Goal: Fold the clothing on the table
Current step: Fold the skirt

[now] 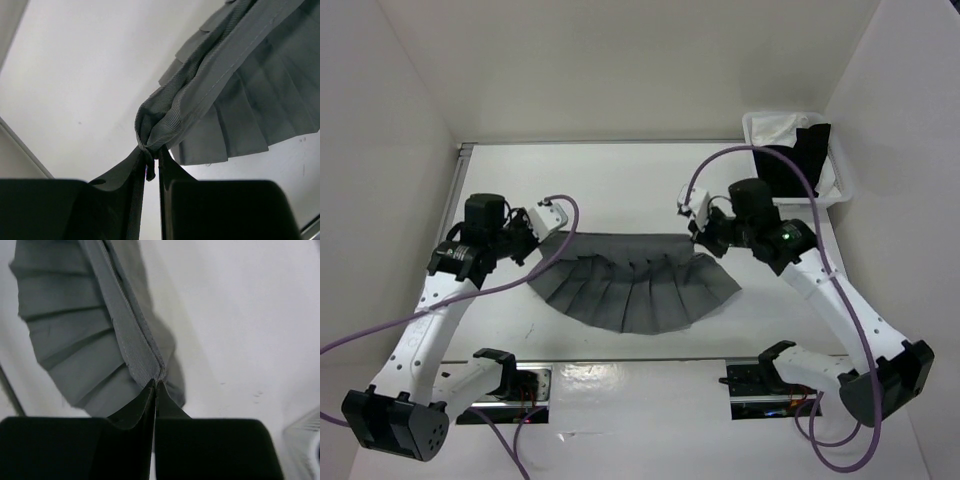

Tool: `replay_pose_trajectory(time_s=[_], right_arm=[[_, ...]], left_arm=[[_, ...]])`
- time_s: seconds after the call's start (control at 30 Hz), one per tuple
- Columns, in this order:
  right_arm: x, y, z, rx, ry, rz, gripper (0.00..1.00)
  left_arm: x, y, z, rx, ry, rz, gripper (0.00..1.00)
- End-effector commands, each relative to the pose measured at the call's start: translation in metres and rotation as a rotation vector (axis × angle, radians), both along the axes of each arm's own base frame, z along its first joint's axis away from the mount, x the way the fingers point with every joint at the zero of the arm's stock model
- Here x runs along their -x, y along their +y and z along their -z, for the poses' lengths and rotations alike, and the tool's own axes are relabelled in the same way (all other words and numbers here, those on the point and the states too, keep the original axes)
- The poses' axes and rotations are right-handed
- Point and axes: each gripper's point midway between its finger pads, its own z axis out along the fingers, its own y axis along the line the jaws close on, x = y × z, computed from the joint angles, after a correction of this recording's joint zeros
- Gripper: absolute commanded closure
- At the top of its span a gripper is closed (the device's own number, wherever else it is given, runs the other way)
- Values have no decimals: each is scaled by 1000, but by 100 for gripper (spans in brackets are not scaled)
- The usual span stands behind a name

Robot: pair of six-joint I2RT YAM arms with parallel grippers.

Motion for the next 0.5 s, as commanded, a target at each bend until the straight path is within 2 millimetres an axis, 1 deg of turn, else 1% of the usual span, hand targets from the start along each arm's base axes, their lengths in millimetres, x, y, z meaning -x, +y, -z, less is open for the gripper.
replay_pose_trajectory(time_s=[0.0,0.03,0.1,0.13,0.17,0.2,0.23,0.33,0.37,0.4,0.43,0.47], right_arm=[[25,-14,57,172,135,-3,100],[30,-13,62,188,161,-15,100],[39,-8,78,215,220,-51,100],[43,-9,84,229,247,-67,100],[48,-3,90,251,265,-100,100],[50,-3,94,270,279,-105,100],[53,0,97,285,282,-120,100],[61,2,112,343,331,-144,100],[63,4,115,351,340,-154,100],[63,5,120,375,357,-160,100],[65,4,124,388,376,-161,100],[65,4,127,398,381,-170,100]], left_arm=[[13,28,26,-137,49,-42,100],[14,30,28,-150,42,-42,100],[16,34,39,-174,61,-50,100],[16,34,39,-174,61,-50,100],[17,36,43,-189,66,-48,100],[17,36,43,-190,66,-48,100],[19,37,44,-198,73,-40,96],[23,38,48,-209,93,-31,88],[25,38,49,-211,102,-30,84],[25,38,47,-216,91,-25,81],[28,38,48,-217,101,-23,75],[27,41,48,-226,101,-32,65]])
